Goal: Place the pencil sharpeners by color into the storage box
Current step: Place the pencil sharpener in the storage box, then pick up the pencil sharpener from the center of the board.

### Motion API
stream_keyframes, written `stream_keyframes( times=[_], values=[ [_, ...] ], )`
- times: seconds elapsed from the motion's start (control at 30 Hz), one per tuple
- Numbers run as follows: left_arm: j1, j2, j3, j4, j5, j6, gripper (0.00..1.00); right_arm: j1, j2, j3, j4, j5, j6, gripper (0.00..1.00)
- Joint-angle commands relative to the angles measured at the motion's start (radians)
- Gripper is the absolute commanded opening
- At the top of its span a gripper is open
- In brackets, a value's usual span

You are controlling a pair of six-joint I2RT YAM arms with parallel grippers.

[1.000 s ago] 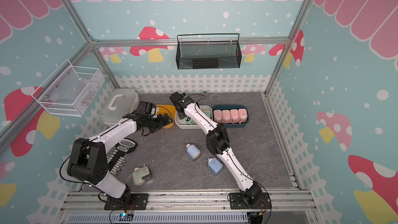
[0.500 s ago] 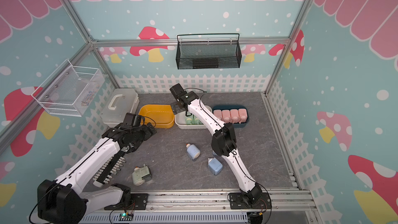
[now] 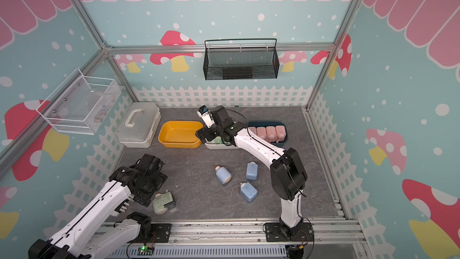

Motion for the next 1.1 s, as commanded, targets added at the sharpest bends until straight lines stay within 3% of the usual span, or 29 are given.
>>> stream_keyframes(
  times=[0.0, 0.17, 0.37, 0.57, 0.73, 0.83, 1.07],
  values=[
    [-0.004, -0.079, -0.078, -0.037, 0.041, -0.153, 0.96, 0.008, -0.068, -0.082, 0.152, -0.091, -0.039, 0.99],
    [-0.002, -0.142, -0.169, 0.074, 0.08, -0.151, 0.96, 0.008, -0.101, -0.125, 0.147, -0.08, -0.041, 0.99],
    [-0.004, -0.116, -0.191, 0.27, 0.1, -0.018, 0.97, 0.008, -0.128, -0.152, 0.127, -0.072, -0.04, 0.99],
    [-0.012, -0.008, -0.168, 0.447, 0.163, 0.171, 0.98, 0.009, -0.149, -0.19, 0.118, -0.056, -0.042, 0.99],
    [-0.038, 0.113, -0.132, 0.621, 0.228, 0.301, 0.98, 0.008, -0.171, -0.254, 0.134, -0.144, -0.063, 0.99],
    [-0.089, 0.159, -0.094, 0.676, 0.201, 0.359, 0.99, 0.008, -0.201, -0.327, 0.162, -0.134, -0.072, 0.99],
    [-0.158, 0.36, -0.034, 0.83, 0.309, 0.441, 0.99, 0.009, -0.26, -0.432, 0.156, -0.165, -0.12, 0.99]
  ],
)
